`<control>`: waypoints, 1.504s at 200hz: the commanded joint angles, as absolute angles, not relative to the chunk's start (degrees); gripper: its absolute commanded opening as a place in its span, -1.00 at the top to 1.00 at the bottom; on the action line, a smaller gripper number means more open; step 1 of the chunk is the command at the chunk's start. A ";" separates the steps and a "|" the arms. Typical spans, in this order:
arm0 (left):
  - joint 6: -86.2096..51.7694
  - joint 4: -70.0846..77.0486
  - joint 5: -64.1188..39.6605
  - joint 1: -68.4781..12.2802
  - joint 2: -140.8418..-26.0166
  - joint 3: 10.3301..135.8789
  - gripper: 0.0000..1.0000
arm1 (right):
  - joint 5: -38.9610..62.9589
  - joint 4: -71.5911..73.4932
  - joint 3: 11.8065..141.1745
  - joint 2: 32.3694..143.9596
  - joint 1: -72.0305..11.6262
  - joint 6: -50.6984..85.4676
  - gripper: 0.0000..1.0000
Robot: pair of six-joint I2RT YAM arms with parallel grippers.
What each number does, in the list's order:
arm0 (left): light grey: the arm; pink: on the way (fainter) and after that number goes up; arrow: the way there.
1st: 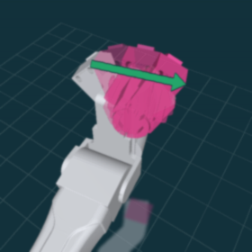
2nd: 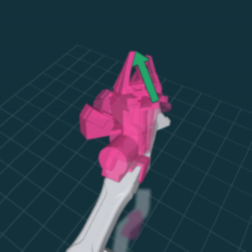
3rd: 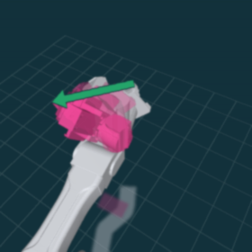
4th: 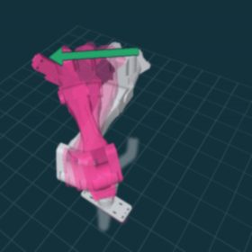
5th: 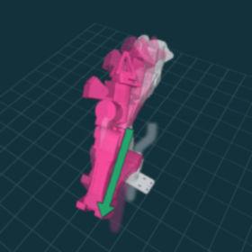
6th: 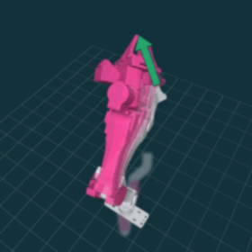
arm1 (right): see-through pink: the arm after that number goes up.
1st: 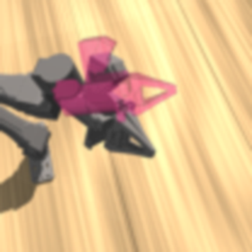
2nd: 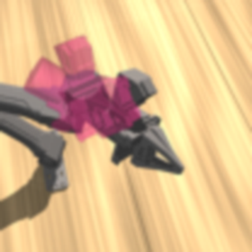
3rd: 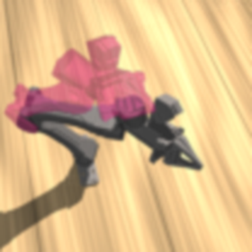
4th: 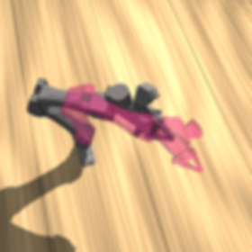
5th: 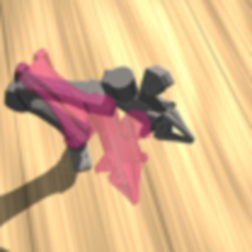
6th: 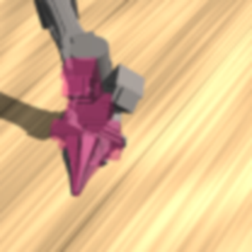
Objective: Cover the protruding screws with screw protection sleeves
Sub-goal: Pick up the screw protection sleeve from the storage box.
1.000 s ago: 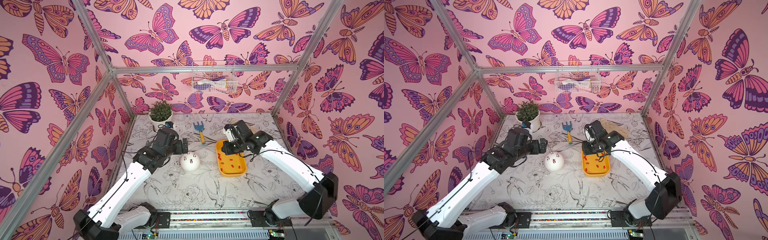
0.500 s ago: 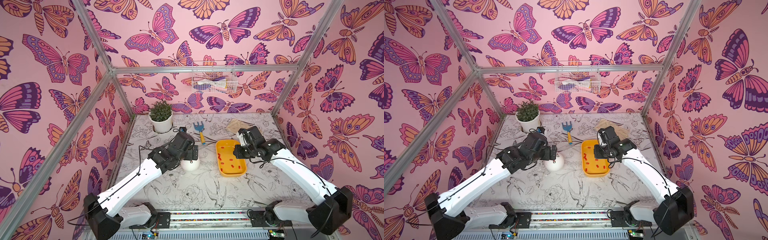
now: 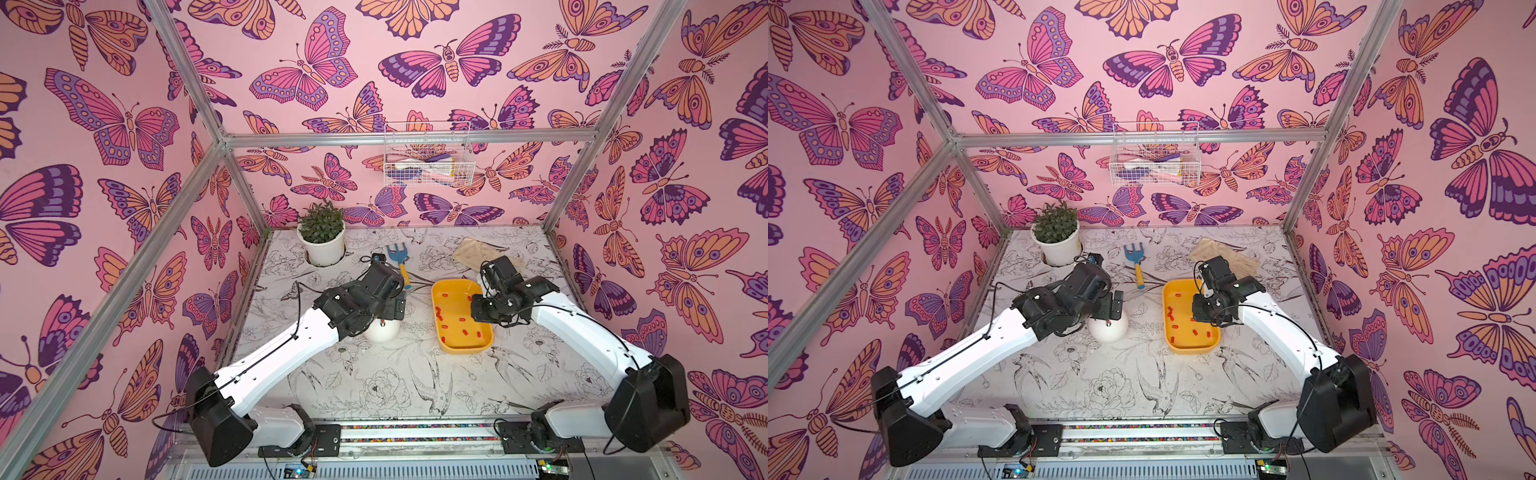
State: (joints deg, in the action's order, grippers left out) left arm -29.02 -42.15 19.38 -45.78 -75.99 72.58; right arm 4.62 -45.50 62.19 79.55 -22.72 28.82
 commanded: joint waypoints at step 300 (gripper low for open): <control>-29.00 -43.13 24.41 -44.59 -73.55 72.51 -1.00 | 1.49 -46.52 70.93 101.53 -23.42 2.72 0.31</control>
